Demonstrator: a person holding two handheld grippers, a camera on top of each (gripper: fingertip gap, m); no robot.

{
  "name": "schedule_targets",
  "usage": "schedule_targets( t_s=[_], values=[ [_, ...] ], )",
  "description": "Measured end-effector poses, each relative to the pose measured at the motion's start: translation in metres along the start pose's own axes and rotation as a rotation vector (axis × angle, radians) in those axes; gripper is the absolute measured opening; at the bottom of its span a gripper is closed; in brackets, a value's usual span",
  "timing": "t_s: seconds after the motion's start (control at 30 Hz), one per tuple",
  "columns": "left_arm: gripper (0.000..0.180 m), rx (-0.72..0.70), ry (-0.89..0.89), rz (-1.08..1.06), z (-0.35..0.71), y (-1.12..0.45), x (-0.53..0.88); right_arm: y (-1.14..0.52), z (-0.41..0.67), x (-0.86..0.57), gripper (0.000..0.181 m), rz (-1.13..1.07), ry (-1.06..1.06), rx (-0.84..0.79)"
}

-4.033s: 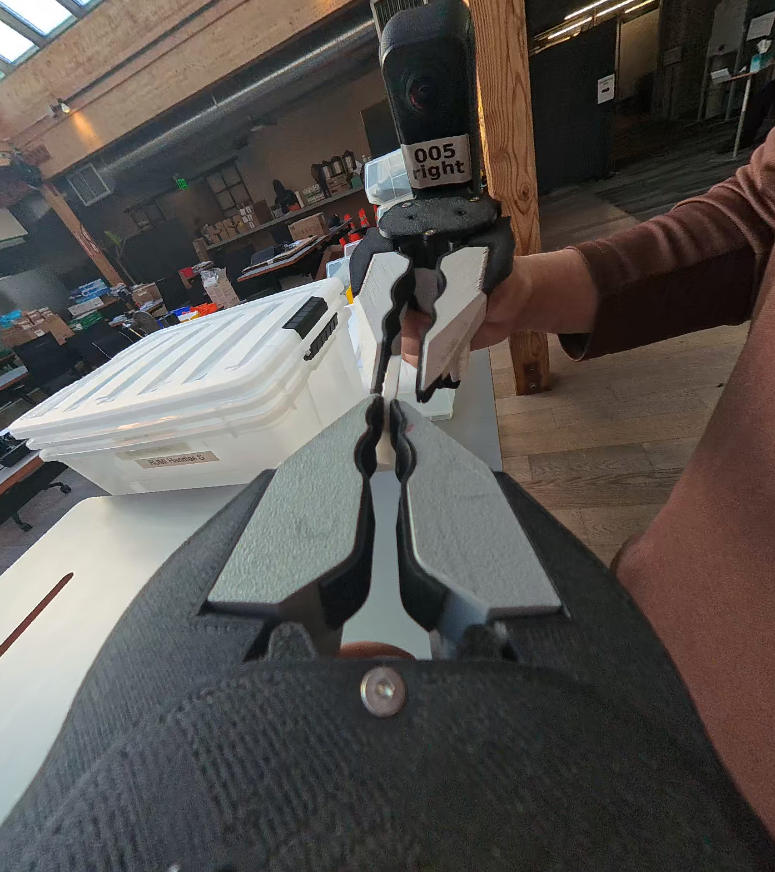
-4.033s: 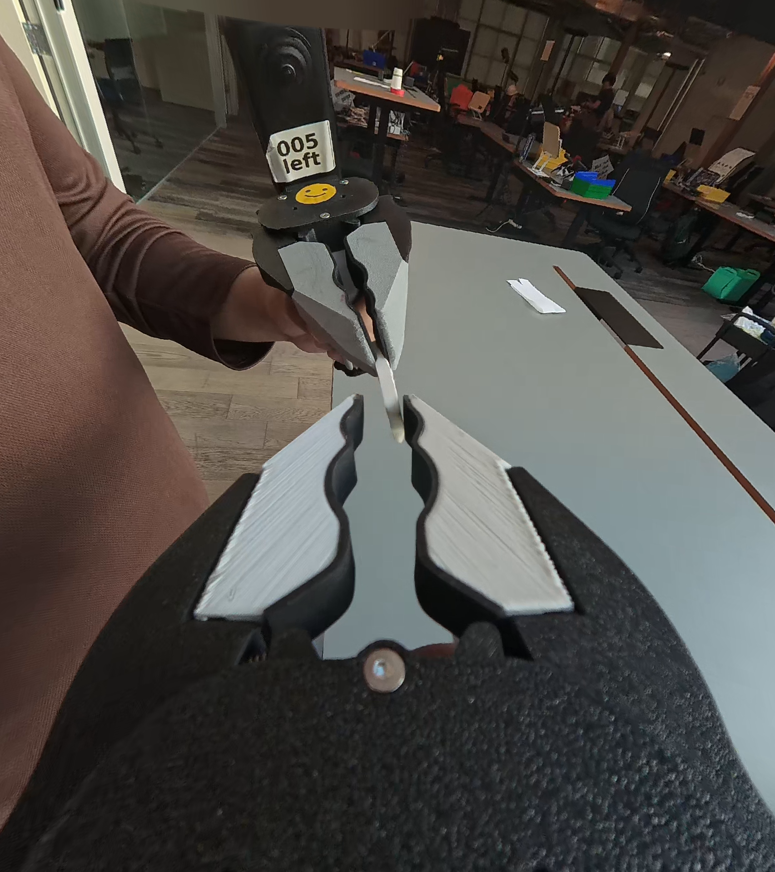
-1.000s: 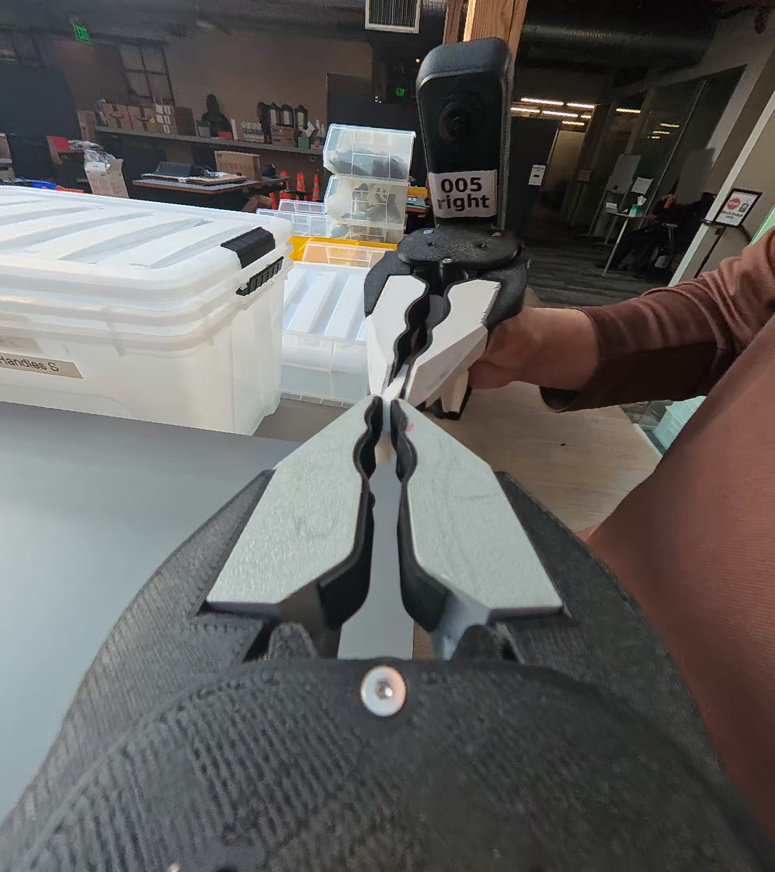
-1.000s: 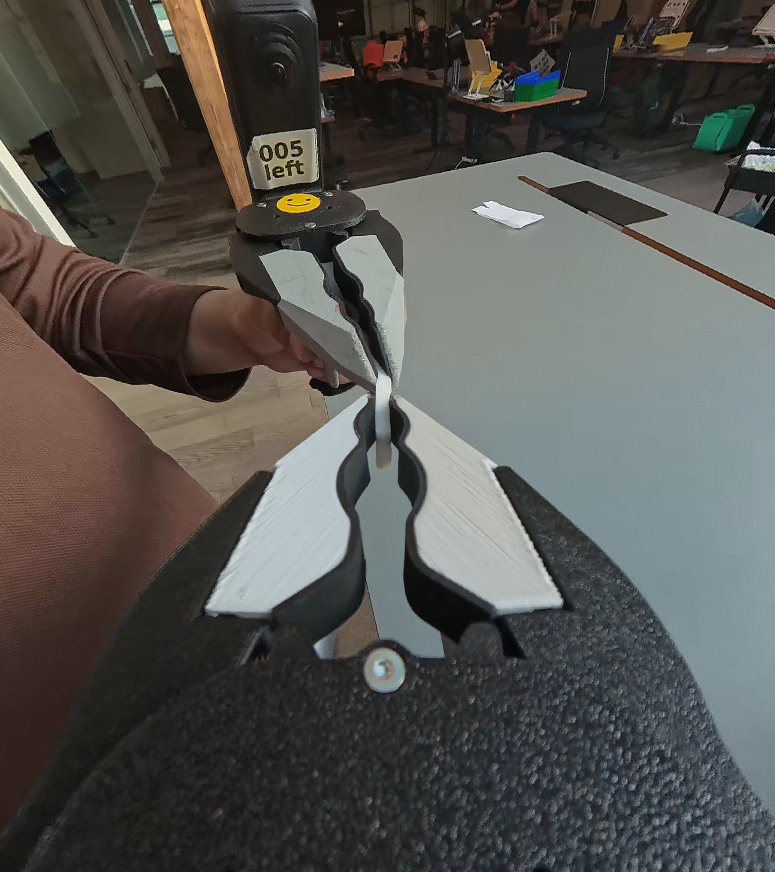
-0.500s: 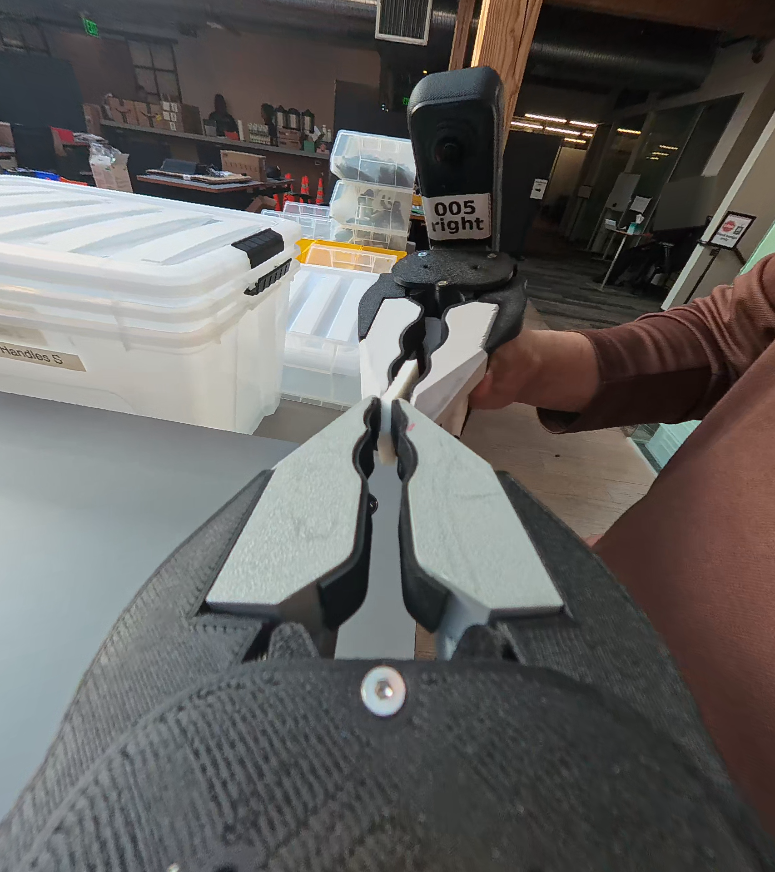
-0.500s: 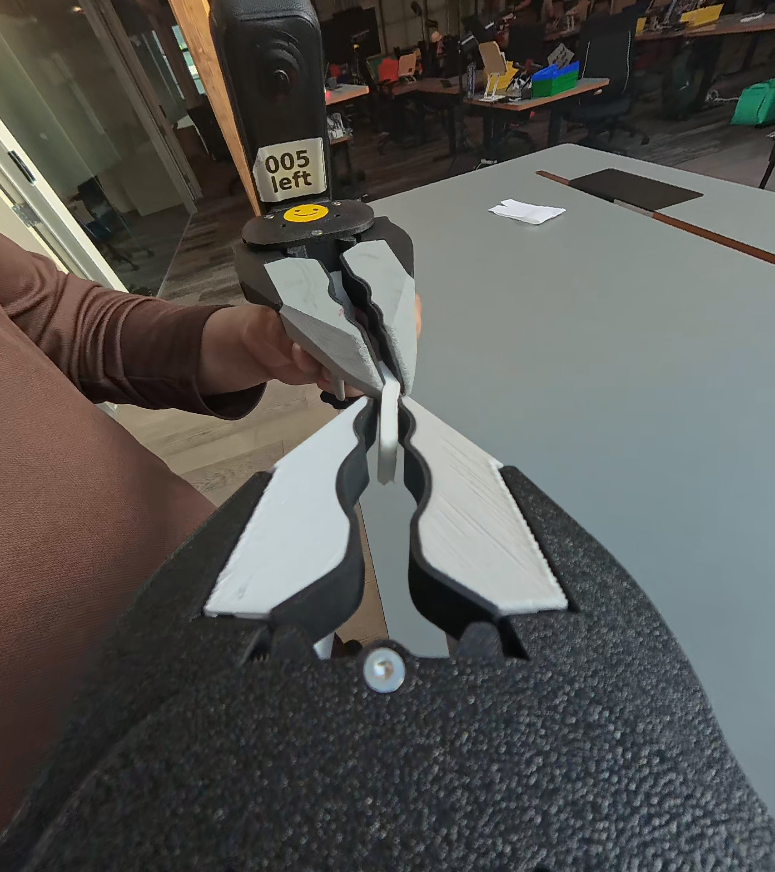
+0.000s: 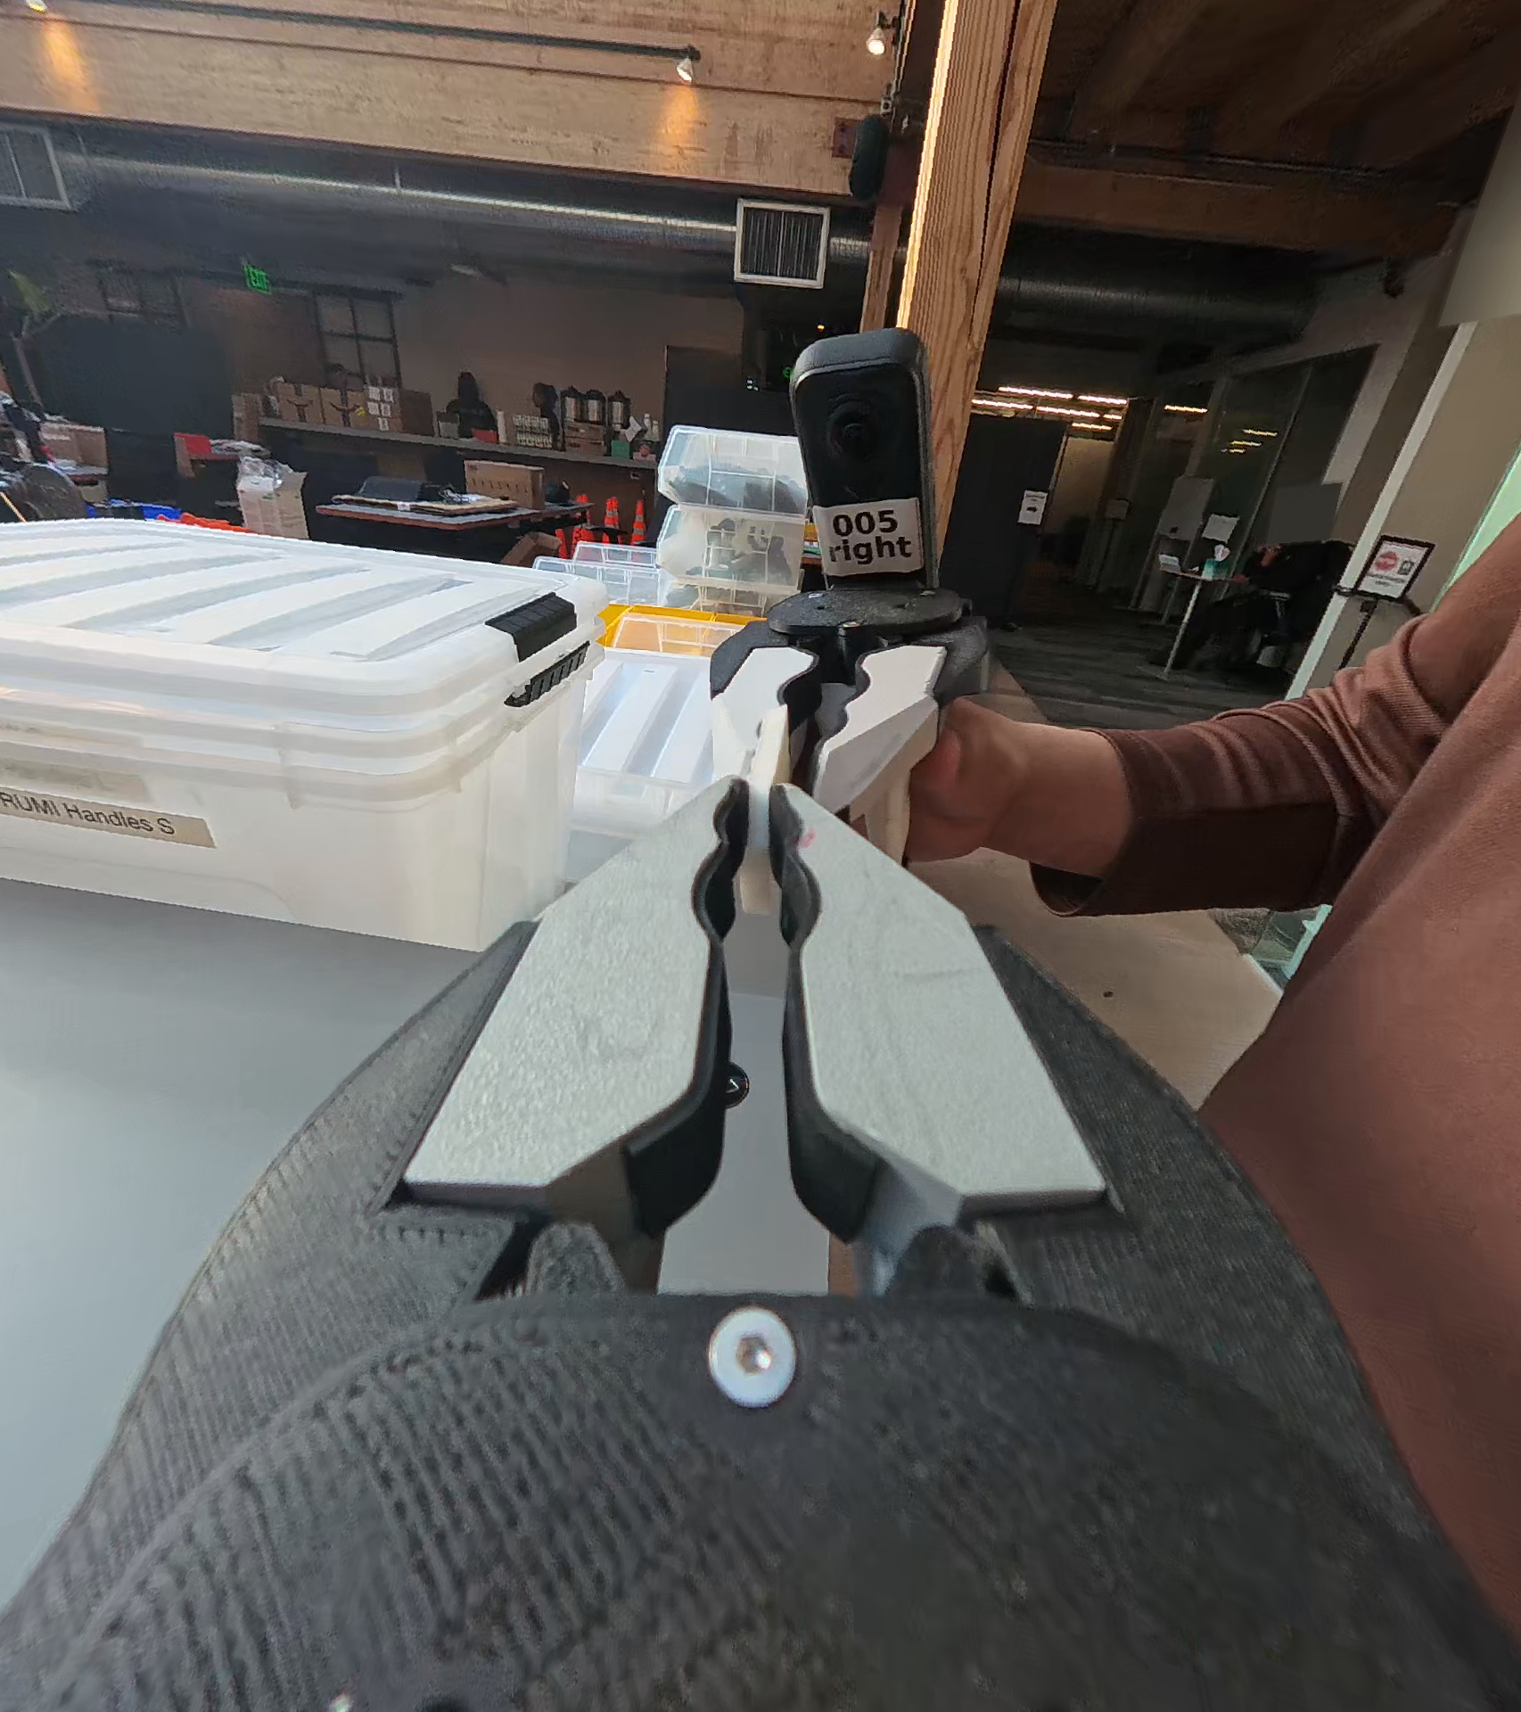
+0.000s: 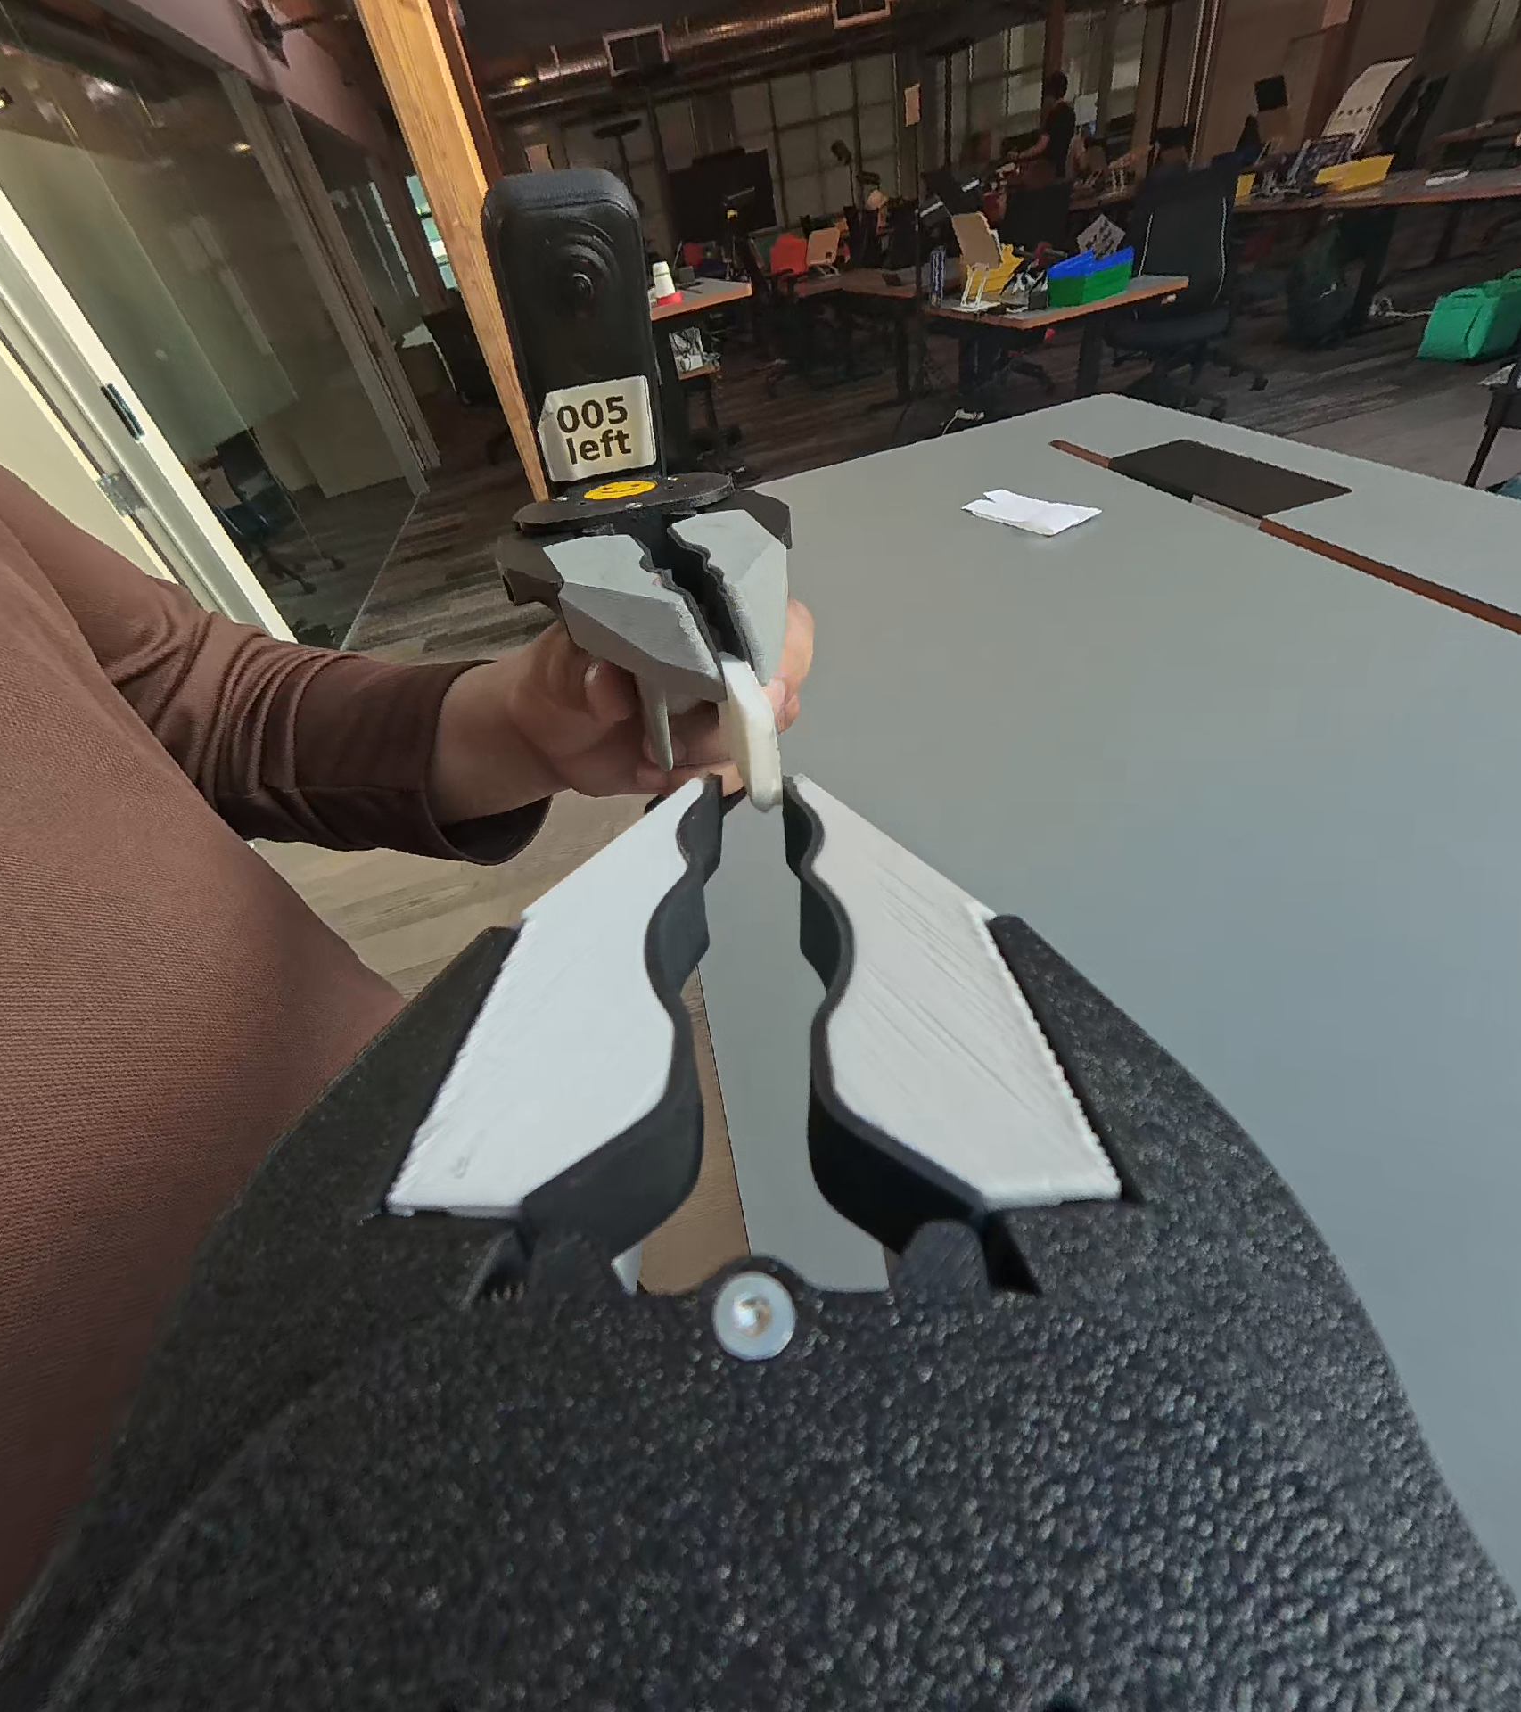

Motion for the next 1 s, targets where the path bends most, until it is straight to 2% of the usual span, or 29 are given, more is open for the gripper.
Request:
schedule_targets(
  t_s=[0.27, 0.33, 0.57, 0.7, 0.77, 1.0],
  values=[
    [0.003, -0.025, 0.013, -0.016, -0.002, -0.002, -0.003, 0.006, 0.004, 0.000, 0.016, 0.016, -0.019, -0.054],
    [0.003, -0.018, 0.018, -0.019, -0.003, -0.003, -0.003, 0.007, 0.004, 0.001, 0.005, 0.024, -0.005, -0.060],
    [0.004, 0.019, 0.068, -0.056, -0.008, -0.007, -0.003, 0.011, 0.002, 0.004, 0.001, -0.033, 0.082, -0.004],
    [0.010, 0.032, 0.025, -0.067, -0.006, -0.008, -0.008, 0.011, 0.005, 0.007, 0.000, -0.087, 0.162, 0.017],
    [0.004, 0.043, -0.006, -0.049, -0.006, -0.008, -0.009, 0.013, 0.005, 0.009, 0.000, -0.092, 0.174, 0.024],
    [0.001, 0.116, -0.176, 0.056, -0.004, -0.009, -0.016, 0.014, 0.005, 0.012, 0.003, -0.047, 0.130, 0.029]
  ],
)
Point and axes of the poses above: each gripper's, where its closed fingertips meet, y back along the fingers, z out of its top, x = y × z across the jaws, the point moved 4 cm from there along y, back along the fingers, and after that the axes turned 9 degrees about x, right-handed, at the moved point
